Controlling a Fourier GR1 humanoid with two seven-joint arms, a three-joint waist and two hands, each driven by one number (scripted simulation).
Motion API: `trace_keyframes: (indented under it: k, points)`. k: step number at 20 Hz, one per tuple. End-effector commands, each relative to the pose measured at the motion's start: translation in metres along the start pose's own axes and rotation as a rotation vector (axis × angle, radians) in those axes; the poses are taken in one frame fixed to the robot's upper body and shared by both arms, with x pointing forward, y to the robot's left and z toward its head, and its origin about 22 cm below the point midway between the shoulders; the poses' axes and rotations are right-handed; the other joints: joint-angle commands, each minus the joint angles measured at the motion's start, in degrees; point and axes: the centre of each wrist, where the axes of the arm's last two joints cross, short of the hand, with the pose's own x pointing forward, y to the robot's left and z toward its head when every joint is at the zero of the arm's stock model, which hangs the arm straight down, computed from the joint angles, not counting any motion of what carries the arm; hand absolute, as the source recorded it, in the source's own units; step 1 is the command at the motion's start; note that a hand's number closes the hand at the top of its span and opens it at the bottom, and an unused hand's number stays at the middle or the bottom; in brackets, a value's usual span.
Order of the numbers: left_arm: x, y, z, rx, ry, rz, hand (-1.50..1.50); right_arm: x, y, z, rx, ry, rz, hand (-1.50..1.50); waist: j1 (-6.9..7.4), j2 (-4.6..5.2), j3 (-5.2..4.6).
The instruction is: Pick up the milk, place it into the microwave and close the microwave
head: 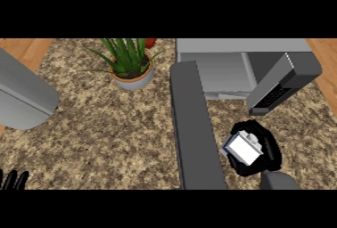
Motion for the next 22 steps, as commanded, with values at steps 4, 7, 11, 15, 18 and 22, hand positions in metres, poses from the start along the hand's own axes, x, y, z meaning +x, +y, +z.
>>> trace_keyframes:
  k: [4, 7, 11, 15, 18, 22]
  points:
    - [0.015, 0.010, 0.004, -0.014, -0.001, 0.009, -1.50, 0.053, 0.045, 0.002, -0.064, -0.015, -0.037, 1.50, 0.71, 0.23, 0.07]
    - [-0.015, 0.009, 0.009, 0.010, 0.015, 0.011, -1.50, 0.074, 0.057, 0.008, -0.070, 0.007, -0.051, 1.50, 0.64, 0.28, 0.06]
    - [-0.002, 0.018, 0.006, 0.016, 0.000, 0.017, -1.50, 0.077, 0.069, -0.023, -0.061, -0.032, -0.004, 1.50, 1.05, 0.40, 0.10]
    - [0.010, 0.044, 0.023, 0.020, 0.002, -0.009, -1.50, 0.093, 0.078, -0.045, -0.103, -0.081, 0.035, 1.50, 1.42, 0.34, 0.08]
    - [0.000, 0.029, 0.018, 0.014, 0.022, 0.003, -1.50, 0.065, 0.100, -0.066, -0.135, -0.060, 0.112, 1.50, 1.70, 0.50, 0.12]
    - [0.013, 0.038, -0.002, 0.012, 0.016, -0.027, -1.50, 0.093, 0.084, -0.113, -0.209, -0.037, 0.185, 1.50, 1.48, 0.61, 0.11]
